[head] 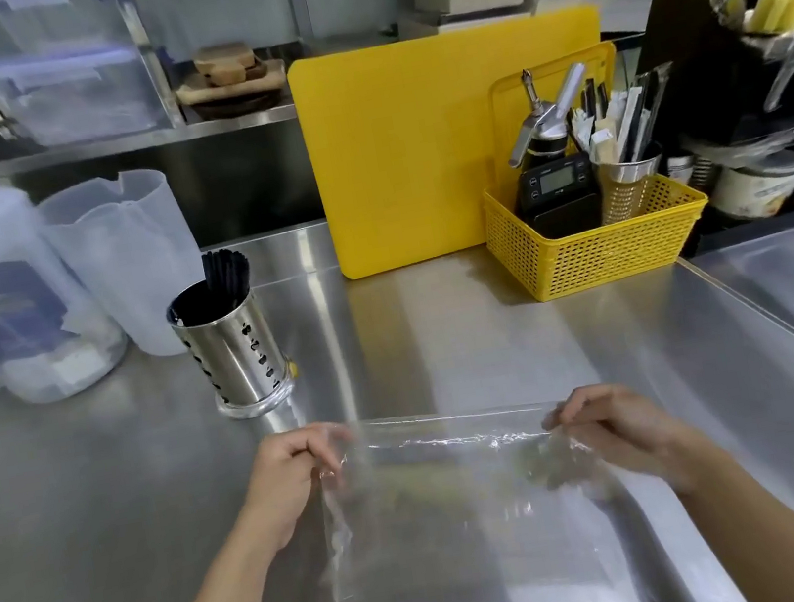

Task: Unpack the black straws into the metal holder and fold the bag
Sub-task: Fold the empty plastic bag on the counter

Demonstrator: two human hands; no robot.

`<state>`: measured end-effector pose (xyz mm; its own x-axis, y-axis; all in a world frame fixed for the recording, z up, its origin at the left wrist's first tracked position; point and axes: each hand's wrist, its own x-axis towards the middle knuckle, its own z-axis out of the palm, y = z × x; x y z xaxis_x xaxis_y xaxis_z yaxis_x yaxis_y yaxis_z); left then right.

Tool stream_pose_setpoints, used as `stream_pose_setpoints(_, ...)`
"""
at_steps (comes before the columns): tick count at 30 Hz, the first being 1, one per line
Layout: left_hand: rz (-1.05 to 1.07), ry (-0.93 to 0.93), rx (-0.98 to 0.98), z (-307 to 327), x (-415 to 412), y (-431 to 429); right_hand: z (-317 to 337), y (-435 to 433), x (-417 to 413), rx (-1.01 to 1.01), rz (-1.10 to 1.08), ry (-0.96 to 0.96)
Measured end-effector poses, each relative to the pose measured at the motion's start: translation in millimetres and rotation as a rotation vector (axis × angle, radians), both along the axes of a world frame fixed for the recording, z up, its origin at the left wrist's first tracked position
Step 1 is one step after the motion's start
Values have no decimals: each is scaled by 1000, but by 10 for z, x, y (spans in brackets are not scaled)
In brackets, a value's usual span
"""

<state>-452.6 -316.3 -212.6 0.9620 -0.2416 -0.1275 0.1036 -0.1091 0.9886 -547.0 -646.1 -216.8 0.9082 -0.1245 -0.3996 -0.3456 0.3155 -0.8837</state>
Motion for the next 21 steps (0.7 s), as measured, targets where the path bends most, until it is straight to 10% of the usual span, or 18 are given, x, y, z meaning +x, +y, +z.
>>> stream_pose_setpoints(12, -132, -185, 116, 342, -80, -29, 146, 59, 239, -879, -24, -166)
stream_pose_setpoints(21, -469, -337, 170, 907, -58, -188, 636, 627, 494, -680, 759, -195)
